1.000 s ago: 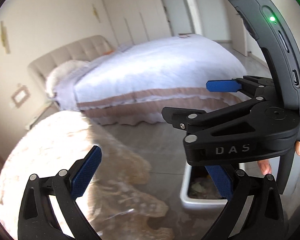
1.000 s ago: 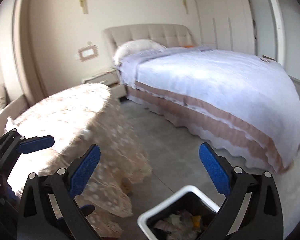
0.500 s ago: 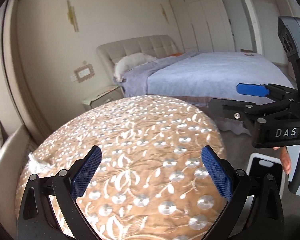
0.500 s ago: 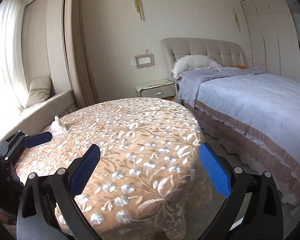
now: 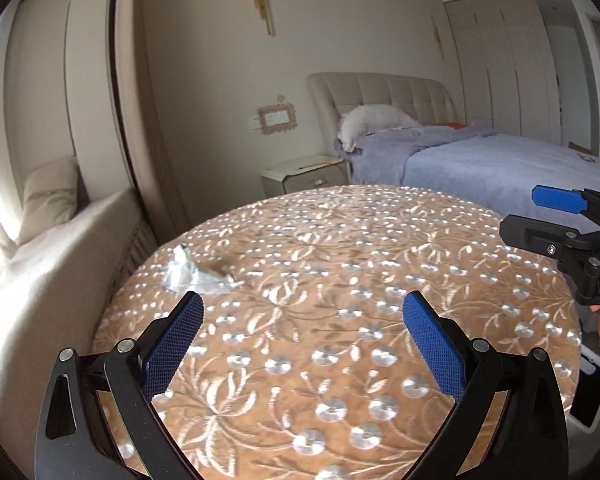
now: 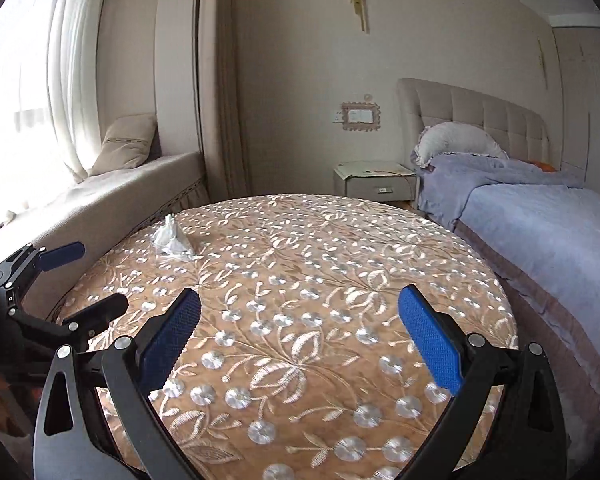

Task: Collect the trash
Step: 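Move both tools back to the table over the last items, then grasp the clear plastic cup with the right tool while the left tool grasps the white plastic bag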

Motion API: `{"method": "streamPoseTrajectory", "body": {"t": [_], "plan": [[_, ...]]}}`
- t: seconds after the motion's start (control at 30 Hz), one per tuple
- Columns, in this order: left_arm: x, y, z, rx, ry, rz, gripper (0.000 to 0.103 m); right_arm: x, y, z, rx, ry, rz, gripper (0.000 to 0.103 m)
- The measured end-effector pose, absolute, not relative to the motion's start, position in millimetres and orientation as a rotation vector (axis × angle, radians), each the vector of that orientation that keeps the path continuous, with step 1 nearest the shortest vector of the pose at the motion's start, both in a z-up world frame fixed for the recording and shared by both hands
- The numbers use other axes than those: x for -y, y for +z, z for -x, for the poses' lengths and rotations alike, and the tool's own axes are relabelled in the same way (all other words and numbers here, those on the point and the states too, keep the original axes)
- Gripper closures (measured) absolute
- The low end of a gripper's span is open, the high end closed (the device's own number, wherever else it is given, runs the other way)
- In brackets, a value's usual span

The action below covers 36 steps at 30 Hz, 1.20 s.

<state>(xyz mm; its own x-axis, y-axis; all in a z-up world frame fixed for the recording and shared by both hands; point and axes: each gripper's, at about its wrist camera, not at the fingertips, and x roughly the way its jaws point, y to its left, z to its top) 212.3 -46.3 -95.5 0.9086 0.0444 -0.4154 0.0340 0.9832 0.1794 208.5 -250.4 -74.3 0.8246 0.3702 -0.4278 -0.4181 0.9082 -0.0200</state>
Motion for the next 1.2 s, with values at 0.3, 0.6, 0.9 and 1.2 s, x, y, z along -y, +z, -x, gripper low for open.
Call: {"method": "streamPoseTrajectory", "body": {"t": [0.3, 0.6, 0.9, 1.2], "plan": [[-39.3, -81.2, -219.6, -0.401, 0.204, -0.128, 0.005, 147.3, -87.9, -239.9, -0.482, 0.585, 0.19, 0.005], [-90.4, -68.1, -239.5, -0.368, 0.285, -0.072, 0.005, 59.8, -110.6, -283.9, -0.564, 0.687, 0.235, 0.005], [-121.5, -70.5, -264.4, -0.369, 0.334, -0.069, 0.005, 19.1, -129.1, -338.2, -0.698, 0.697, 0.153, 0.005], [-150.9, -80.2, -277.7, -0.378, 0.313, 0.013, 0.005, -32.8, -160.2, -368.8, -0.771, 0.688, 0.234, 0.005]]}}
